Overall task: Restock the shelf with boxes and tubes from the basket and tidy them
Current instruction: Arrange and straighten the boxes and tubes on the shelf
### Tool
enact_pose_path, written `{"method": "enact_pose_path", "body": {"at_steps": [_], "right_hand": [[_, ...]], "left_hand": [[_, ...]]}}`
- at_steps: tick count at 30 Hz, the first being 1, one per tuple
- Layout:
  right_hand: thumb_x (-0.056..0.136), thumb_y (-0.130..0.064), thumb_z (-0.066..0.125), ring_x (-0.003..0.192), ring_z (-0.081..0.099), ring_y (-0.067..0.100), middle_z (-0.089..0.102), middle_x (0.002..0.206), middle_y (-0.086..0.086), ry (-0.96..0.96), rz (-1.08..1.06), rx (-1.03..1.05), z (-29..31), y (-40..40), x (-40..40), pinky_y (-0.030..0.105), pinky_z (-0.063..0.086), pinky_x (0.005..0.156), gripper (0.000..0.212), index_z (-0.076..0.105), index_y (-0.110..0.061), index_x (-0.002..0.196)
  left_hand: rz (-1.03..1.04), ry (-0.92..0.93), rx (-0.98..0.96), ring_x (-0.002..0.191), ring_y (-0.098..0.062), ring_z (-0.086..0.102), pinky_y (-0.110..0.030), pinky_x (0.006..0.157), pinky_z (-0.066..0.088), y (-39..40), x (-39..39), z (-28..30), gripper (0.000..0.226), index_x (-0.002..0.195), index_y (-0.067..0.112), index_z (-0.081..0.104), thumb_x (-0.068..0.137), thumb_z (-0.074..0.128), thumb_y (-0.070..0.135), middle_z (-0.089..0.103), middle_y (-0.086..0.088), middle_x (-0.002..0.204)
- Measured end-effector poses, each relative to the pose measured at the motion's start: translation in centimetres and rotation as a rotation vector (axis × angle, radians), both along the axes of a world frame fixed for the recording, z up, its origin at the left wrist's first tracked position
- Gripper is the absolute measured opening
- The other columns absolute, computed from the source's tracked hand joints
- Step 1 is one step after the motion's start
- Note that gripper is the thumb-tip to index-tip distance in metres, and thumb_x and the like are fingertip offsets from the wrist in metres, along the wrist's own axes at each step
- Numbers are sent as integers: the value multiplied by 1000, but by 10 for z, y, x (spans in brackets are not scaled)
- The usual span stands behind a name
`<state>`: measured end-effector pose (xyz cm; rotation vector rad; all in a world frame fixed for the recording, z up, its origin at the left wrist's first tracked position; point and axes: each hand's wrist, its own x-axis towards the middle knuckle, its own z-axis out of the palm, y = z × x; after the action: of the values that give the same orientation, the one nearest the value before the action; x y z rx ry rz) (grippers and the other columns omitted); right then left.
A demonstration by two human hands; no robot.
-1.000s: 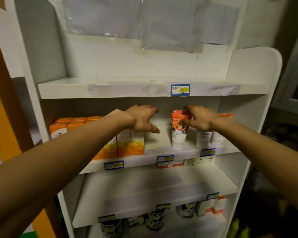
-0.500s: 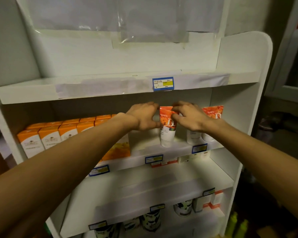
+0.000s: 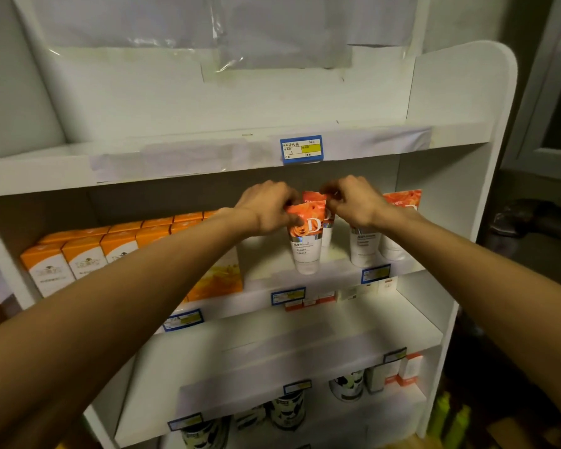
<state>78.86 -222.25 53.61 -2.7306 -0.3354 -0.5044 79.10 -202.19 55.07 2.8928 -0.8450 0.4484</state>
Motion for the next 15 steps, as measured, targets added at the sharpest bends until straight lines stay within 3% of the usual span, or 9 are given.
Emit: {"method": "enact_pose_path", "body": {"at_steps": [5, 15], "right_hand": [[93, -21, 63, 99, 66, 27, 69, 113, 8, -1, -49, -91, 1, 8, 2, 46, 55, 91, 30, 63, -17, 123], [91, -12, 67, 102, 66, 19, 70, 115, 4, 43, 73, 26, 16, 12, -11, 34, 55, 89, 28, 68, -14, 119]], "left_hand": [[41, 130, -110, 84, -17, 67, -38, 77, 57, 13, -4, 5, 18, 95, 21, 71, 86, 75, 36, 72, 1, 92], [117, 256, -92, 83, -17, 69, -39, 80, 58, 43, -6, 17, 17, 86, 20, 72, 82, 80, 35, 73, 2, 86]]}}
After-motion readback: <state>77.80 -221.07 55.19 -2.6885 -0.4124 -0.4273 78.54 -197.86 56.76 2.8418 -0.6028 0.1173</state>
